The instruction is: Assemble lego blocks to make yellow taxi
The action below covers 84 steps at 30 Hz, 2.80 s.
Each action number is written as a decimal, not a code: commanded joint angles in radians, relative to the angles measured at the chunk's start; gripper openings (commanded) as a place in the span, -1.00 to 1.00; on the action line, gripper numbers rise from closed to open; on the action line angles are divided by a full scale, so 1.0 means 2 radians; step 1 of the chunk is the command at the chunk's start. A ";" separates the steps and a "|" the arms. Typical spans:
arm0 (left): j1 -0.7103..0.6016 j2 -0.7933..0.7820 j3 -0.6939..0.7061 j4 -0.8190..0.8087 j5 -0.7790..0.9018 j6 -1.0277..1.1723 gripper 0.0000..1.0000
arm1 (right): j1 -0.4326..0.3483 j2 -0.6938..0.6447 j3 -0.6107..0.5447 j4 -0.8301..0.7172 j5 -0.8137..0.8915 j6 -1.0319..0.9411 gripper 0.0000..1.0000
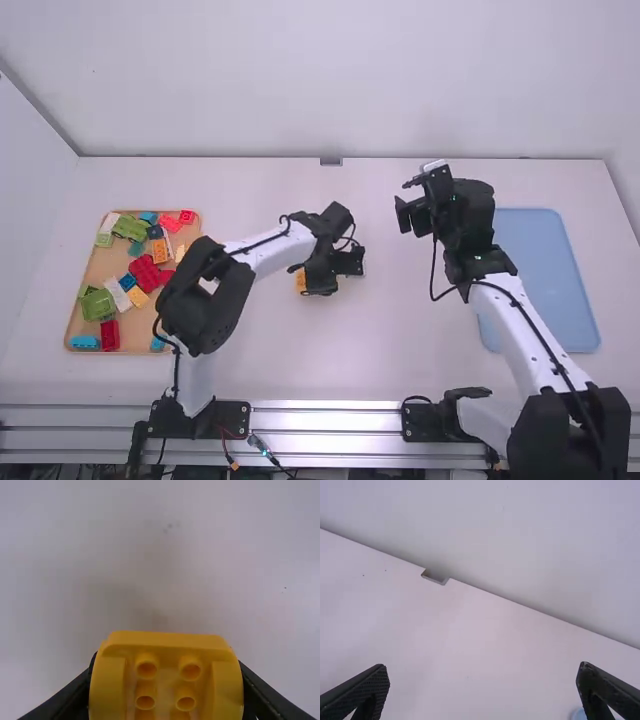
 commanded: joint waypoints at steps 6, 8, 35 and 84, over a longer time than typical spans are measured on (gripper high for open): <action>-0.029 0.002 -0.012 0.014 -0.018 -0.002 -0.40 | 0.000 0.003 0.015 0.001 -0.001 -0.004 0.98; -0.031 0.002 -0.012 0.005 -0.018 -0.018 -0.35 | 0.000 0.003 0.015 0.001 -0.002 -0.004 0.98; -0.031 0.002 -0.013 -0.034 0.022 -0.064 0.56 | 0.001 0.003 0.015 0.000 -0.001 -0.004 0.98; 0.452 -0.089 0.026 -0.159 -0.222 -0.664 0.98 | 0.000 0.003 0.015 0.010 -0.002 -0.029 0.98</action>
